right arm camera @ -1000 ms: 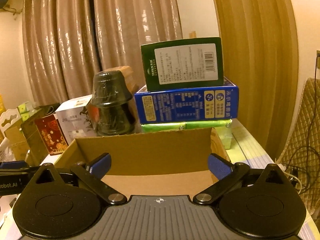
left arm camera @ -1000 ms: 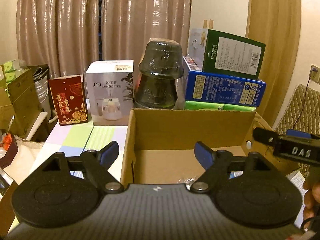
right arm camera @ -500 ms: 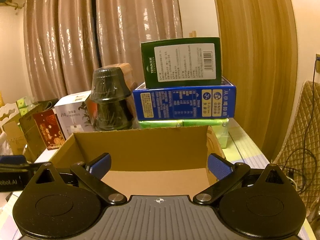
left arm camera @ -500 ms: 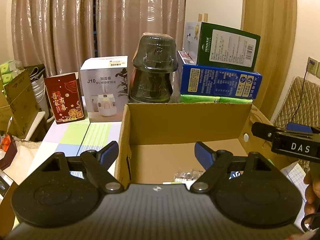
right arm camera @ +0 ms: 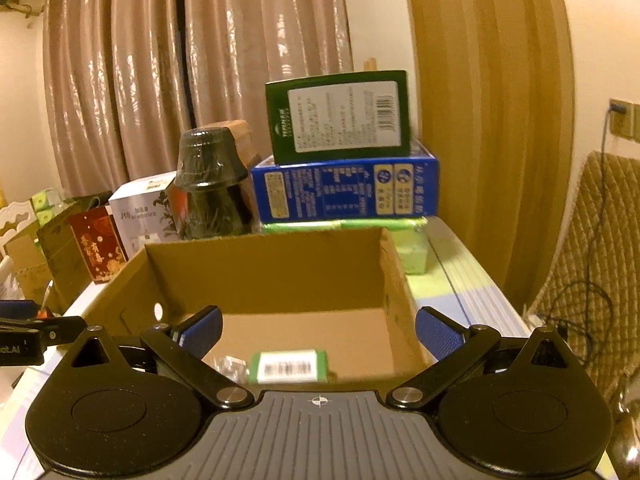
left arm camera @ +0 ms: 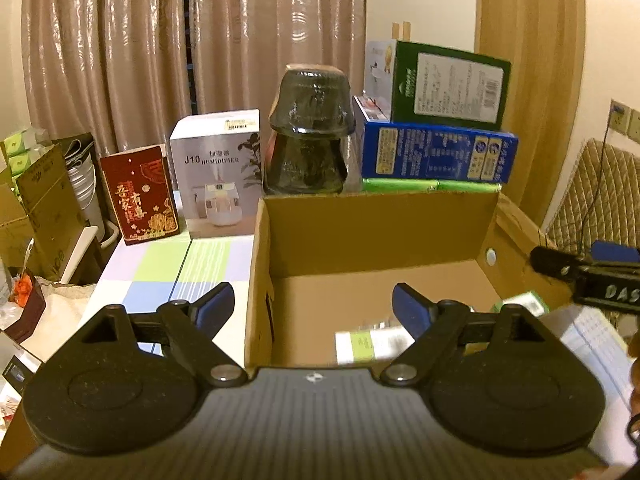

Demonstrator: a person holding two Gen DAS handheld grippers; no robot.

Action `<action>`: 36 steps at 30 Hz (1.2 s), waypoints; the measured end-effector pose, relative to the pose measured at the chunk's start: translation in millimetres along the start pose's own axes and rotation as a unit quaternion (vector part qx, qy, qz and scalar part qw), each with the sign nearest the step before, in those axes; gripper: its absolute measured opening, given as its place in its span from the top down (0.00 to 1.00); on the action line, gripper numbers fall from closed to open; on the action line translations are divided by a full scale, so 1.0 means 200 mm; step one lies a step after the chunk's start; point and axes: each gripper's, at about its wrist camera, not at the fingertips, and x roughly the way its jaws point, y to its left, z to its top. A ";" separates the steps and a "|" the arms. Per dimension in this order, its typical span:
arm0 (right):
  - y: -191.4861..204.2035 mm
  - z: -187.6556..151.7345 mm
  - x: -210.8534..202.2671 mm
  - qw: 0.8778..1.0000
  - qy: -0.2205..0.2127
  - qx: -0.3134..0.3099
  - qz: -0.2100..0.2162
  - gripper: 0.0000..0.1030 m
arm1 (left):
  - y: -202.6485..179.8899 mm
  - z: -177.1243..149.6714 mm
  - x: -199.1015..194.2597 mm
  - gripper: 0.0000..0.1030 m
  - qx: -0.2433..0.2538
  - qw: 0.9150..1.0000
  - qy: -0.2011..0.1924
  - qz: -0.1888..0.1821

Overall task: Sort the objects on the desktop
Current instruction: 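Withdraw both tools from the cardboard box back to the remaining table items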

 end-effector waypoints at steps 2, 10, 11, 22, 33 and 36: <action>-0.03 -0.02 -0.06 1.000 0.001 0.002 -0.003 0.03 | 0.00 -0.03 -0.02 0.19 0.007 1.000 0.005 0.000; -0.08 -0.11 -0.23 1.000 0.013 -0.004 -0.003 0.03 | -0.01 -0.18 -0.20 0.19 0.022 0.999 0.025 -0.011; -0.08 -0.13 -0.25 1.000 0.018 -0.005 0.000 0.03 | -0.02 -0.20 -0.22 0.19 0.025 0.999 0.027 -0.012; -0.17 -0.29 -0.32 0.996 0.084 -0.030 -0.004 0.03 | -0.03 -0.36 -0.36 0.18 0.048 0.997 0.054 -0.028; -0.18 -0.43 -0.33 0.990 0.126 -0.052 0.038 0.03 | -0.09 -0.49 -0.34 0.18 0.097 0.989 0.092 -0.061; -0.12 -0.48 -0.39 0.984 0.135 -0.072 0.088 0.03 | -0.09 -0.53 -0.34 0.18 0.106 0.987 0.101 -0.063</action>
